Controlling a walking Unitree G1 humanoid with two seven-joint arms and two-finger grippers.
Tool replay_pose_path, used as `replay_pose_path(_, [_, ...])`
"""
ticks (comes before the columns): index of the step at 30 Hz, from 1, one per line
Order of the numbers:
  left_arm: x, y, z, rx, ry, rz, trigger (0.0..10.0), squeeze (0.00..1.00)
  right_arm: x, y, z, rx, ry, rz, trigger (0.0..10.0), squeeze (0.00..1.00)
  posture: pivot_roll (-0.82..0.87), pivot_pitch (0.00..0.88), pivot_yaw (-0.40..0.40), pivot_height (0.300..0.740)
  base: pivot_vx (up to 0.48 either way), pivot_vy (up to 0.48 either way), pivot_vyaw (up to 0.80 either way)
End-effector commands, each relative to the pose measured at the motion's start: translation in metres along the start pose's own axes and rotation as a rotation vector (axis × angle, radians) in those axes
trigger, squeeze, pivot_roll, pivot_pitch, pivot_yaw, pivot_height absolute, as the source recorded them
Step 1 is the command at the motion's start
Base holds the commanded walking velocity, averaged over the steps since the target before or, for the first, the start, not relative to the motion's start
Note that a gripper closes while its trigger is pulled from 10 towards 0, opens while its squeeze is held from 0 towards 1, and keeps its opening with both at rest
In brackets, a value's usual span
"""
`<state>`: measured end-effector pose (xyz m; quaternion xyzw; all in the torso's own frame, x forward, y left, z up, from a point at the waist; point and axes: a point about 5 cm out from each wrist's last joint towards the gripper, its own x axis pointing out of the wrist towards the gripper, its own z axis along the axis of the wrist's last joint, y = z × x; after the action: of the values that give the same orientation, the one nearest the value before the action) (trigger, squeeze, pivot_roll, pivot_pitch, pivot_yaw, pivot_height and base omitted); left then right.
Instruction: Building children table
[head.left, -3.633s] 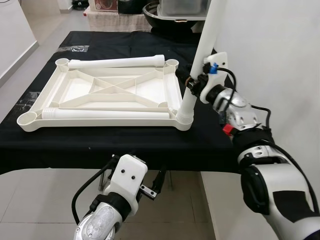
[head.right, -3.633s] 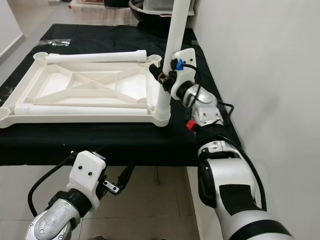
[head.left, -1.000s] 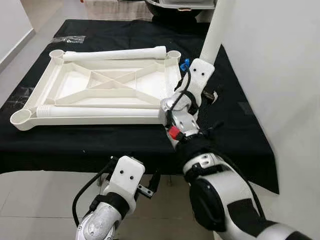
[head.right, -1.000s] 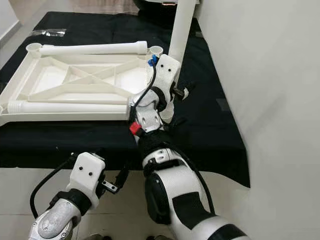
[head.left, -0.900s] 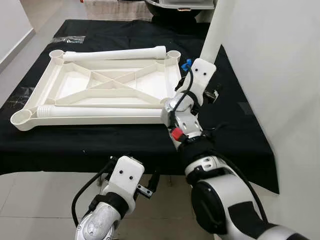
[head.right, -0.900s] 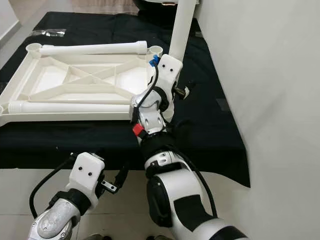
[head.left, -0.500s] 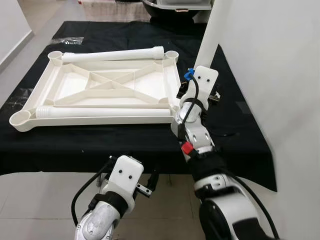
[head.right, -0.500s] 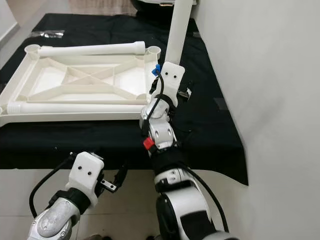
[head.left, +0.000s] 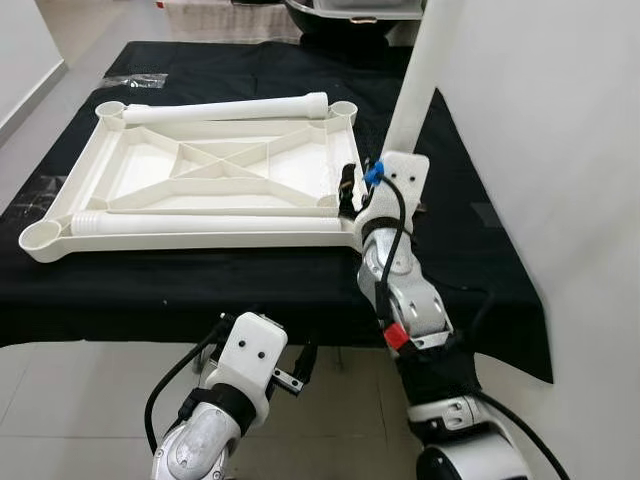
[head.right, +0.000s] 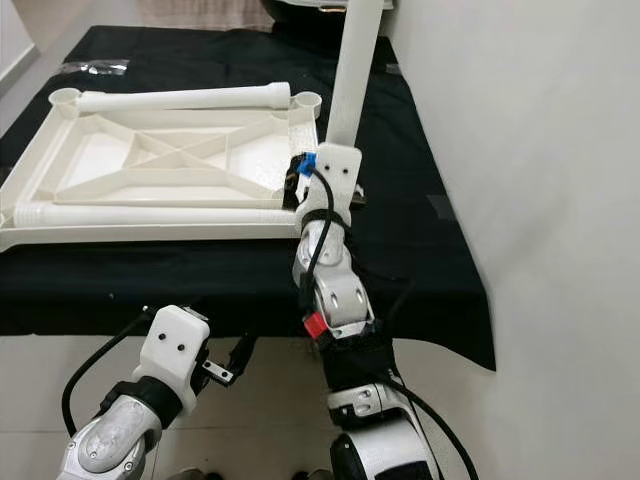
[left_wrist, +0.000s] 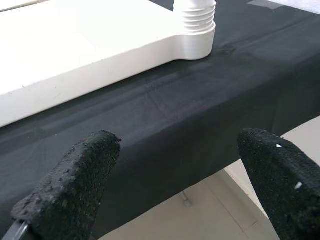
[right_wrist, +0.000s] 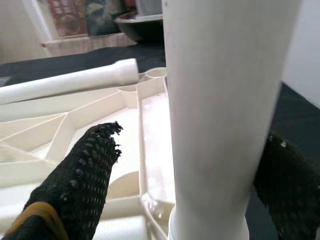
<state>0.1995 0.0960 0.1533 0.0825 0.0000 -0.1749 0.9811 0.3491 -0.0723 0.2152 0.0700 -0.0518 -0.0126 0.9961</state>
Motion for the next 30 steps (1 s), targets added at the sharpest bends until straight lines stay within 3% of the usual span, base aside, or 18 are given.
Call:
replay_pose_path(1, [-0.001, -0.001, -0.006, 0.001, 0.022, -0.008, 10.0, 0.0, -0.006, 0.008, -0.006, 0.003, 0.034, 0.064, 10.0, 0.0, 0.12, 0.139, -0.085, 0.74, 0.0, 0.0, 0.0])
replay_pose_path(9, [0.0, -0.002, -0.007, -0.006, 0.021, -0.007, 10.0, 0.0, -0.015, -0.01, -0.014, -0.026, 0.08, 0.107, 10.0, 0.0, 0.11, 0.139, -0.089, 0.74, 0.0, 0.0, 0.0])
replay_pose_path(14, [-0.001, -0.001, -0.007, -0.007, 0.021, -0.006, 10.0, 0.0, -0.018, -0.013, -0.015, -0.038, 0.081, 0.152, 10.0, 0.0, 0.11, 0.139, -0.088, 0.74, 0.0, 0.0, 0.0])
replay_pose_path(18, [0.0, -0.001, -0.008, -0.01, 0.02, -0.002, 10.0, 0.0, -0.031, -0.022, -0.019, -0.081, 0.115, 0.232, 10.0, 0.0, 0.11, 0.14, -0.088, 0.74, 0.0, 0.0, 0.0])
replay_pose_path(28, [0.001, 0.0, -0.008, -0.011, 0.021, -0.002, 10.0, 0.0, -0.041, -0.041, -0.027, -0.139, 0.153, 0.253, 10.0, 0.0, 0.1, 0.138, -0.086, 0.74, 0.0, 0.0, 0.0])
replay_pose_path(30, [0.001, 0.0, -0.008, -0.01, 0.02, -0.001, 10.0, 0.0, -0.043, -0.054, -0.033, -0.176, 0.177, 0.259, 10.0, 0.0, 0.11, 0.142, -0.086, 0.74, 0.0, 0.0, 0.0])
